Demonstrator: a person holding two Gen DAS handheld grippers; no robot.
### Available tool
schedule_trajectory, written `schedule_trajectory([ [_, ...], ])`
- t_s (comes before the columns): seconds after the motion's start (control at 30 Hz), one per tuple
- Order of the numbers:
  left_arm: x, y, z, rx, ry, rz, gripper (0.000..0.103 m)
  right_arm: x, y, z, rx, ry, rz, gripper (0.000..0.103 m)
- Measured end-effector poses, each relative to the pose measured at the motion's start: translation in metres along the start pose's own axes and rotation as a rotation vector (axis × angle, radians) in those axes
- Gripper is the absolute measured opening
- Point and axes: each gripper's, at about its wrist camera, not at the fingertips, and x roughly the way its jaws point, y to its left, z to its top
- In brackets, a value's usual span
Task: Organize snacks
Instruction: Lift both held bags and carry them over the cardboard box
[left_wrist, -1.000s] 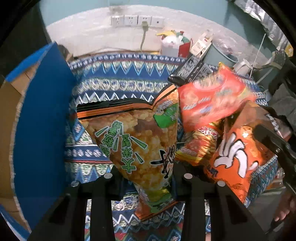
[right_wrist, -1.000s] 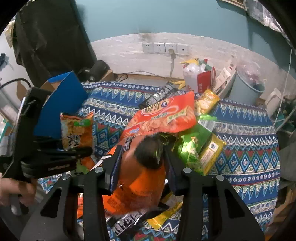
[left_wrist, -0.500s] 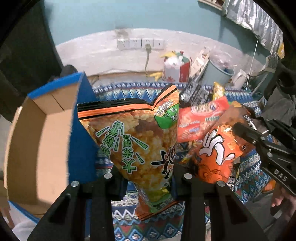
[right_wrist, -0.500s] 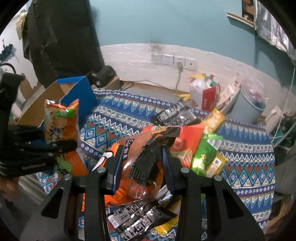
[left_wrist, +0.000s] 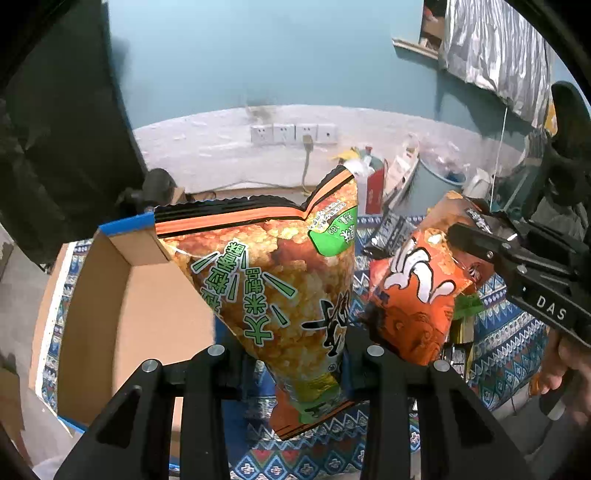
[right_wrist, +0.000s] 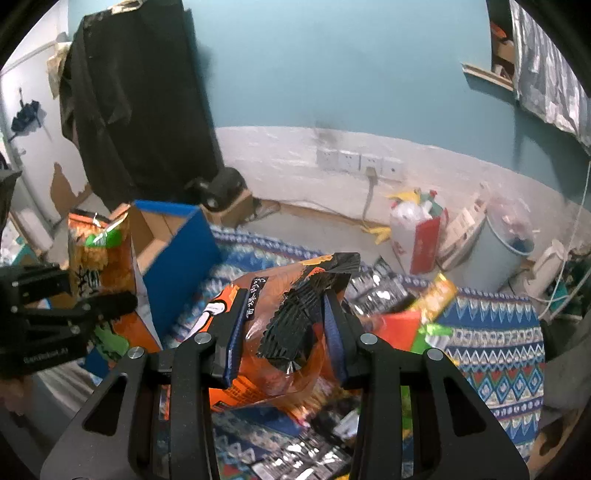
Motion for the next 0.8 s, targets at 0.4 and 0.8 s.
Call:
schedule_trajectory([
  [0.4, -0.029, 0.054, 0.008, -0.086, -0.082, 0.038, 0.036, 0.008, 0.046, 0.033, -0.040, -0.044, 0.063, 0.037],
  [0.8, -0.030, 0.125, -0.009, -0.180, -0.074, 0.169, 0.036, 0.032, 0.112, 0.058, -0.102, -0.053, 0.142, 0.037],
])
